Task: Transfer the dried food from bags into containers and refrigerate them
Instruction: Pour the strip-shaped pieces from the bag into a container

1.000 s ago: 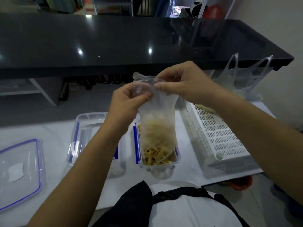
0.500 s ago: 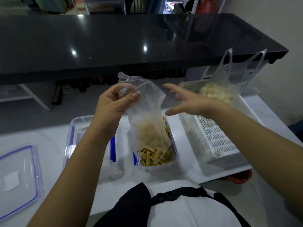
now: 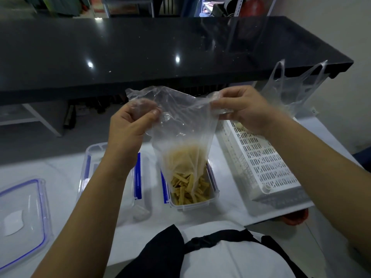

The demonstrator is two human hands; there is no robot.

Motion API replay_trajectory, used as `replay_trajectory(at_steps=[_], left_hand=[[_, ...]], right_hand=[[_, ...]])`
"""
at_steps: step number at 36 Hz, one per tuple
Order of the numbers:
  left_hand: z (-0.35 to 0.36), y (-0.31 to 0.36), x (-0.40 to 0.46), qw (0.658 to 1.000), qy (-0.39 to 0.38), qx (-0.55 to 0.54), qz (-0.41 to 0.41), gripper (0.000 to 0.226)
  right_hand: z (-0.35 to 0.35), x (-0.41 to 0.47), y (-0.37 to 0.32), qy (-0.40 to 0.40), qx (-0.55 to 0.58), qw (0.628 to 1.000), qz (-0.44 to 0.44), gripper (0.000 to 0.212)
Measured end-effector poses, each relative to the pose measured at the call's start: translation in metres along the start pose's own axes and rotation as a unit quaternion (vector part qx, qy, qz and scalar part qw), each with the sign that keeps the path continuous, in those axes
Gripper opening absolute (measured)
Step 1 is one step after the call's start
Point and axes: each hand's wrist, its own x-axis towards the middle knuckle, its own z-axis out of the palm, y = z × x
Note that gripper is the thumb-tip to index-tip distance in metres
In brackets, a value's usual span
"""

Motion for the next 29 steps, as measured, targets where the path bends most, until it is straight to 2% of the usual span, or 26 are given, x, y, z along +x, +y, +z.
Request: replay_trajectory(at_steps=[4,9,15,20,29], left_hand=[[0.001,0.0,0.0,1.0,0.002,0.004,0.001,0.015],[-0.001,0.0,0.0,1.0,-0.003,-0.003,0.001,0.017],[-0.004,-0.004,-0.002,0.995,-0.085,0.02,-0.043,0.042],[-0.007,-0.004,-0.003,0.998,-0.059,0.022,-0.023,0.037],[-0.006,0.005,0.0,0.997,-0.059,0.036,0.029,0.029]], right_hand=[[0.006,-0.007,-0.005,0.013,-0.038,0.999,-0.02,0.006],[0.01,-0.009,-0.013,0.032,-0.007,0.999,-0.033,0.003],[0.009,-0.014,-0.02,0.036,-0.001,0.998,-0.051,0.005],[0.012,-0.019,-0.025,0.025,0.003,0.997,-0.068,0.01],[0.011,-0.021,-0.034,0.01,0.019,0.997,-0.068,0.01]])
